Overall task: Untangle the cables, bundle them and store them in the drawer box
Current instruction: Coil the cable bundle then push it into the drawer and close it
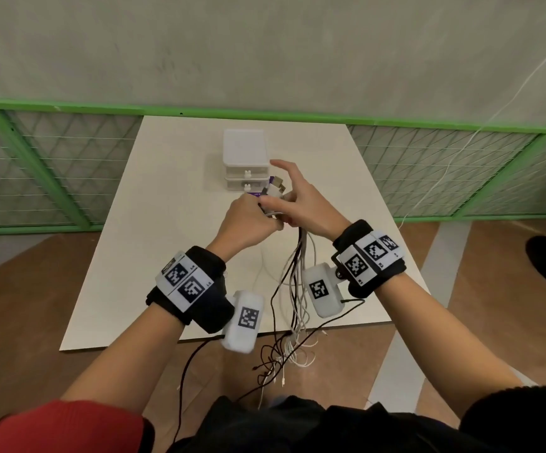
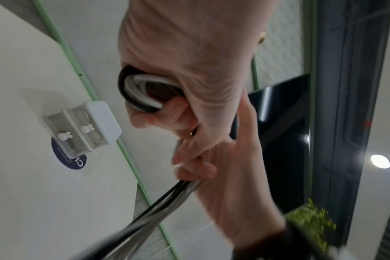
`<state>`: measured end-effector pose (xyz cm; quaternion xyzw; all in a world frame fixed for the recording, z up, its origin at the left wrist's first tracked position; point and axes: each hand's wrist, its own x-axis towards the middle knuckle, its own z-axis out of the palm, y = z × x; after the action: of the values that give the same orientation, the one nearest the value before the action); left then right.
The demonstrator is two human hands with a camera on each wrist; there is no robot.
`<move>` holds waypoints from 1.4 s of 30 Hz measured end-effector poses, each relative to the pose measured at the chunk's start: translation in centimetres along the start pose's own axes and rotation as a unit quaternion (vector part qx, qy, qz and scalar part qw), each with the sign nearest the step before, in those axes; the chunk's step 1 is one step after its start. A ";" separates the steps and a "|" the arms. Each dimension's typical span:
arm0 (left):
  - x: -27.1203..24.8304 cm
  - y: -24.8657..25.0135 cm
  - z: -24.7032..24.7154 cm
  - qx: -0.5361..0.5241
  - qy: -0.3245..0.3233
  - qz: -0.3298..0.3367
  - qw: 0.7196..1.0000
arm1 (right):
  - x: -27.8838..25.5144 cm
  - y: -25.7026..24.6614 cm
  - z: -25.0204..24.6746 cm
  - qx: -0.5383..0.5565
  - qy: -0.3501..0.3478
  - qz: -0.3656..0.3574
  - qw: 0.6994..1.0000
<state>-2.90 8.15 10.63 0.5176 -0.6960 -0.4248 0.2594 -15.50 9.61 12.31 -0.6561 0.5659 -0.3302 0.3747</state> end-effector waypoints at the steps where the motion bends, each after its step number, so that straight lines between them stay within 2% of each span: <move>1: 0.1 0.0 -0.3 -0.025 0.012 -0.016 1.000 | -0.4 0.7 0.1 0.028 0.015 -0.029 0.999; 3: 0.5 0.0 -0.9 -0.084 0.059 -0.050 0.993 | -1.3 2.2 0.6 0.079 0.052 -0.052 0.994; 6: 1.1 0.3 -1.4 -0.175 0.116 -0.085 0.974 | -2.1 3.7 2.0 0.085 0.054 -0.020 0.995; 8: 1.0 0.6 -1.0 -0.224 0.106 -0.097 0.964 | -1.8 3.8 2.6 0.132 0.062 0.016 0.989; 10: 0.4 0.8 -0.1 -0.283 0.072 -0.092 0.952 | -1.2 3.1 2.6 0.203 0.110 0.061 0.971; 12: -0.3 1.2 0.5 -0.310 0.039 -0.073 0.947 | -0.9 2.4 2.4 0.239 0.107 0.063 0.963; 14: -0.4 1.4 0.9 -0.291 0.043 -0.059 0.954 | -1.1 2.0 2.1 0.227 0.053 0.057 0.971; 16: -0.2 1.4 1.2 -0.272 0.082 -0.045 0.958 | -1.4 1.7 2.3 0.195 -0.008 0.035 0.980; 19: 0.5 0.4 1.4 -0.311 0.071 -0.081 0.944 | -0.7 2.4 2.7 0.127 -0.046 0.013 0.991; 21: 0.8 0.0 1.7 -0.318 0.051 -0.114 0.940 | -0.1 3.2 2.9 0.088 -0.036 0.018 0.995; 24: 0.9 0.1 2.0 -0.277 0.045 -0.112 0.953 | 0.2 3.7 3.4 0.076 -0.010 -0.006 0.997; 27: 1.1 0.2 2.1 -0.236 0.069 -0.115 0.962 | -0.2 3.3 3.7 0.079 0.069 -0.035 0.994; 29: 1.2 0.3 2.0 -0.223 0.083 -0.119 0.964 | -0.1 3.2 4.0 0.089 0.094 -0.043 0.991; 33: 1.0 0.3 1.9 -0.278 0.015 -0.094 0.956 | 0.4 3.5 4.5 0.098 0.143 -0.047 0.984; 38: 1.0 0.6 1.8 -0.268 -0.006 -0.082 0.960 | 0.9 3.8 4.7 0.089 0.134 -0.035 0.986; 42: 1.2 0.7 1.8 -0.289 0.016 -0.075 0.954 | 1.4 4.1 4.9 0.035 0.141 -0.004 0.989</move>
<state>-5.08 7.64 10.27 0.4780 -0.4981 -0.6180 0.3761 -13.12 8.46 6.29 -0.5913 0.5985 -0.4410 0.3125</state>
